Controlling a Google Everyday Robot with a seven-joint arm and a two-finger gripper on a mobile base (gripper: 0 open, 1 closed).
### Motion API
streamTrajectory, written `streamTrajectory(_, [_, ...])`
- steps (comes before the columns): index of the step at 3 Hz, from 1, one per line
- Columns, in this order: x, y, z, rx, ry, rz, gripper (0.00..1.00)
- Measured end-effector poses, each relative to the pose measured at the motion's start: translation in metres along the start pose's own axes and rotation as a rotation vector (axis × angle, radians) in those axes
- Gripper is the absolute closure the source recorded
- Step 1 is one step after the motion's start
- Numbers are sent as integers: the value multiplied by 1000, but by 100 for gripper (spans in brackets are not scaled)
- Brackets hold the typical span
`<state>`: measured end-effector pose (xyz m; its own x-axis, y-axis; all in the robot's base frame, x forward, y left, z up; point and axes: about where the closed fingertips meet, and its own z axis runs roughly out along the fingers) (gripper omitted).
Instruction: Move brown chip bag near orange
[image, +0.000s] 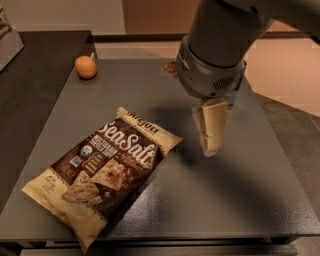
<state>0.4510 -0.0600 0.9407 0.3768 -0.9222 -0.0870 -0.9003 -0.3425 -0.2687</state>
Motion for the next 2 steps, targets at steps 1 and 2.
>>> streamTrajectory(1, [-17, -12, 24, -27, 42, -94, 0])
streamTrajectory(2, [-31, -19, 46, -50, 58, -153, 0])
